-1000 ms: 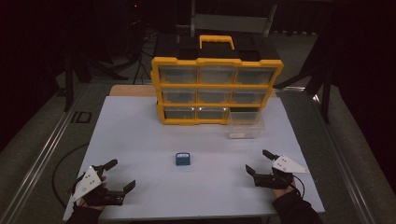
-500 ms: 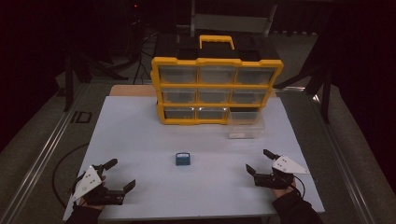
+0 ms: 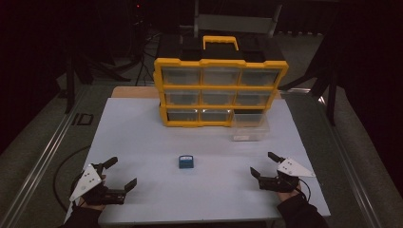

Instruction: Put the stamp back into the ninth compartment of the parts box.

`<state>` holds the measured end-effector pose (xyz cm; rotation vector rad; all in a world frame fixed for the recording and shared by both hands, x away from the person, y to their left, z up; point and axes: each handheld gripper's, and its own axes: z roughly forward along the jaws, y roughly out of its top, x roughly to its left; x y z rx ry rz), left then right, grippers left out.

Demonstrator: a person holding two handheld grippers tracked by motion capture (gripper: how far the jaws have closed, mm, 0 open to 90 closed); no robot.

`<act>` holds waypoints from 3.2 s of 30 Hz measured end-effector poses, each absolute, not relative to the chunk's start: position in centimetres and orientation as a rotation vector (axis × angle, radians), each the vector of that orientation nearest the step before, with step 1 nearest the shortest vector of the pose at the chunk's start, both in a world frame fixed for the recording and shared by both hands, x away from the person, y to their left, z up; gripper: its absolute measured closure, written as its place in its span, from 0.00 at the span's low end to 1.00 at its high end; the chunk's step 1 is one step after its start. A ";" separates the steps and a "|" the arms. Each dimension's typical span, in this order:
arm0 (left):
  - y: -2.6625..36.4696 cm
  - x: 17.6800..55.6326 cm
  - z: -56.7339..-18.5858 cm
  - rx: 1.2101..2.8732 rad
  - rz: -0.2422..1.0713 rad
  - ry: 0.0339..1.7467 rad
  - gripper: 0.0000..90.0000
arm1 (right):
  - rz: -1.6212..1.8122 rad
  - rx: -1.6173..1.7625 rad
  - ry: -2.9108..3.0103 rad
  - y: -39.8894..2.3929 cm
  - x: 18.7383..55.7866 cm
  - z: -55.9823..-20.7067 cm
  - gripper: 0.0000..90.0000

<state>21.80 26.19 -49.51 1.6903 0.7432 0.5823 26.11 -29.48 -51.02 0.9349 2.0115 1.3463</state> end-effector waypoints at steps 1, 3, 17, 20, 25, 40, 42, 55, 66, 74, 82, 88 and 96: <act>26.2 21.8 -49.5 1.690 0.582 0.743 0.00 | 1.346 0.935 2.012 -29.5 26.1 -51.0 0.11; 26.0 22.0 -48.9 1.706 0.572 0.737 0.00 | 1.352 0.931 2.017 -29.5 26.1 -51.1 0.11; 24.5 23.2 -47.4 1.730 0.539 0.701 0.00 | 1.352 0.928 2.023 -29.4 26.1 -51.1 0.11; 23.9 23.6 -47.2 1.737 0.526 0.693 0.00 | 1.358 0.927 2.022 -29.4 26.1 -51.0 0.11; 23.3 24.2 -46.7 1.729 0.515 0.683 0.00 | 1.358 0.922 2.025 -29.4 26.1 -51.0 0.11; 21.5 25.7 -46.0 1.739 0.455 0.642 0.00 | 1.363 0.916 2.030 -29.3 26.1 -51.0 0.11; 21.2 25.8 -45.8 1.742 0.446 0.635 0.00 | 1.364 0.916 2.031 -29.3 26.1 -51.0 0.11; 18.4 27.2 -45.7 1.742 0.382 0.600 0.00 | 1.366 0.908 2.035 -29.2 26.1 -51.1 0.11; 15.7 28.6 -46.2 1.798 0.331 0.565 0.00 | 1.368 0.903 2.033 -29.2 26.1 -51.0 0.11; 14.6 29.6 -47.1 1.842 0.271 0.557 0.00 | 1.368 0.901 2.041 -29.2 26.1 -51.1 0.11; 13.8 30.6 -48.3 1.910 0.254 0.531 0.00 | 1.377 0.901 2.042 -29.1 26.1 -51.1 0.11; 13.1 31.3 -49.4 1.962 0.233 0.537 0.00 | 1.375 0.900 2.047 -29.1 26.1 -51.2 0.11; 12.7 31.8 -50.3 2.002 0.207 0.548 0.00 | 1.377 0.900 2.055 -29.1 26.2 -51.2 0.11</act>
